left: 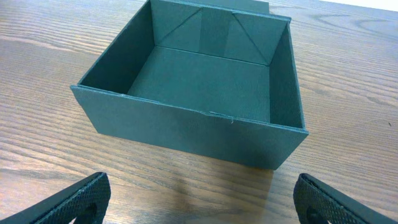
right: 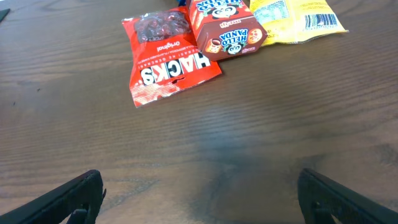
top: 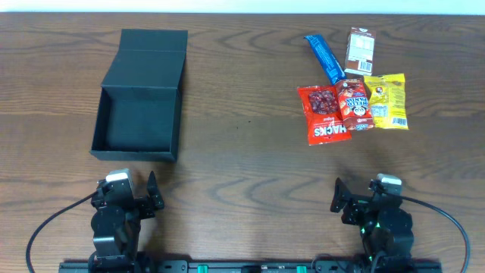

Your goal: Pack container

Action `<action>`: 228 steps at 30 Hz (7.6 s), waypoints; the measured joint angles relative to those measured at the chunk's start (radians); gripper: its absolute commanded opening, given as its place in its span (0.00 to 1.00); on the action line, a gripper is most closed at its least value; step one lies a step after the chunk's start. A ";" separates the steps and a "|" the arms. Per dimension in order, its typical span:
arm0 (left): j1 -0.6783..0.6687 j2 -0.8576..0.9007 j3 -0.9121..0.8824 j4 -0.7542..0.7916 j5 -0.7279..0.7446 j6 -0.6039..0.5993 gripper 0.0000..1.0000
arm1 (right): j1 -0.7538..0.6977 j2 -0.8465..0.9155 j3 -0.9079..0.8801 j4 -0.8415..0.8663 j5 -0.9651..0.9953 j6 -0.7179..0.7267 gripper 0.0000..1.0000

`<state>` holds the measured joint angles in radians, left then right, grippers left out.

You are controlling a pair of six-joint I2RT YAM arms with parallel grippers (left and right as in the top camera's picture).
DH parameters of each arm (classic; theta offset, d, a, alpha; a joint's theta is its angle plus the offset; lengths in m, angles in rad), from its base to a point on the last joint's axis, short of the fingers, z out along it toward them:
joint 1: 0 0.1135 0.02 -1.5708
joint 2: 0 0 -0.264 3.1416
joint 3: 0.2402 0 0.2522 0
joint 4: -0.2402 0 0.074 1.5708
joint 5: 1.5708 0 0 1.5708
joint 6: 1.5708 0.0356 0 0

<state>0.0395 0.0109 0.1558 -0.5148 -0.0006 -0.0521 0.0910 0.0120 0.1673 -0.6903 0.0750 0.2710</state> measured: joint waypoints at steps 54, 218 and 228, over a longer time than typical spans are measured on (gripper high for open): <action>0.000 0.000 0.000 0.010 0.009 -0.013 0.95 | 0.000 0.000 0.000 0.000 0.000 0.000 0.99; -0.311 1.914 1.350 -0.270 0.054 0.009 0.63 | 0.000 0.000 0.000 0.000 0.057 -0.055 0.99; -0.311 1.851 1.410 -0.206 0.092 0.019 0.89 | 0.000 0.000 0.000 0.000 0.057 -0.055 0.99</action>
<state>-0.2714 1.8618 1.5654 -0.7212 0.0910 -0.0330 0.0910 0.0116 0.1673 -0.6899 0.1318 0.2157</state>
